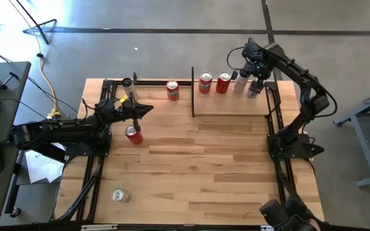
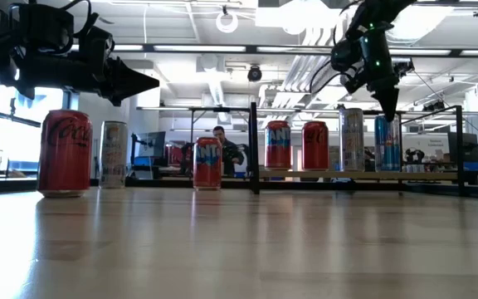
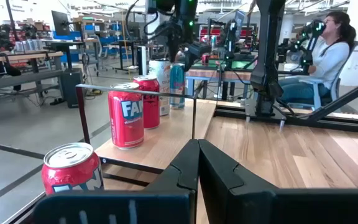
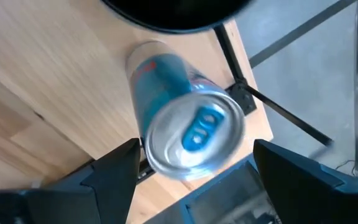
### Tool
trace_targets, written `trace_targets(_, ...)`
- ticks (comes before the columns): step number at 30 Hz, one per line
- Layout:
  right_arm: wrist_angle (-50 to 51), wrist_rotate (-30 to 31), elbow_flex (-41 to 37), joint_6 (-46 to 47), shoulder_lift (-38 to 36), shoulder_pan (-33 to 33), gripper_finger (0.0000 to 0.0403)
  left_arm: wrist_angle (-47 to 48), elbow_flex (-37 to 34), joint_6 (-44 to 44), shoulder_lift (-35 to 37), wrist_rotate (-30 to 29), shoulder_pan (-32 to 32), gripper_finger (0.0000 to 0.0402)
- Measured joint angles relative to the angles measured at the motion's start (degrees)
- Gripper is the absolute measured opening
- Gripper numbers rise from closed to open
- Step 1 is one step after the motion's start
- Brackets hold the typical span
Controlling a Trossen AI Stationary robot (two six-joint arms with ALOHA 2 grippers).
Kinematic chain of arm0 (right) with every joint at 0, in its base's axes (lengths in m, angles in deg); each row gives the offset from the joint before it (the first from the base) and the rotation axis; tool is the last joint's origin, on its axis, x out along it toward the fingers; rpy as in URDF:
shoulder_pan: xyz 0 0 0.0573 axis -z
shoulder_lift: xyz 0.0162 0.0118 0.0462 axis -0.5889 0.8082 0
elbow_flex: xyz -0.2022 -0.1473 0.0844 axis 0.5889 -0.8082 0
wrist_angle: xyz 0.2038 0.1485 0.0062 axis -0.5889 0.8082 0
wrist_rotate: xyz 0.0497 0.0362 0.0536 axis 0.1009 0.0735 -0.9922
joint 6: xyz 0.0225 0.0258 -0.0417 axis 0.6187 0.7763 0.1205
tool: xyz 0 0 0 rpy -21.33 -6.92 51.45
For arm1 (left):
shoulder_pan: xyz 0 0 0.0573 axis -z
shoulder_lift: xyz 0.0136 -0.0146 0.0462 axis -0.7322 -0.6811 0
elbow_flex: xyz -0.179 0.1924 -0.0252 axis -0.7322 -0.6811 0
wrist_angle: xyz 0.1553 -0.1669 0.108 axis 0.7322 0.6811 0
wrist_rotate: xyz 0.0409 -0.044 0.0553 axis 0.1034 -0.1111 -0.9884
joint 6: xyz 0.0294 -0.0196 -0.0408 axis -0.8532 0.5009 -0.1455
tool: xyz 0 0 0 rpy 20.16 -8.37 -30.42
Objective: Place canned beverage on shelf
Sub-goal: Put the right blue soda can on the shelf
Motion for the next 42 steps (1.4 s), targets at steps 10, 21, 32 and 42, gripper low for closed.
trace_targets(10, 7.91, -5.01, 8.16, 14.64, -1.02, -0.02, 0.0246, 0.00, 0.00, 0.00, 0.00, 0.00, 0.00, 0.0000)
trace_targets(21, -1.34, -8.89, -10.18, 32.59, -11.63, -7.28, 0.0016, -0.06, 0.00, -1.53, 0.02, -0.07, -0.02, 0.0000)
trace_targets(32, -19.91, -3.28, -25.71, 41.81, -14.80, -9.03, 0.0003, -0.15, 0.00, -0.78, 0.02, -0.07, -1.82, 0.0000)
trace_targets(42, -24.21, 3.14, -27.45, 41.39, -14.80, -5.93, 0.0001, -0.09, 0.00, 0.00, 0.02, -0.04, -1.81, 0.0000)
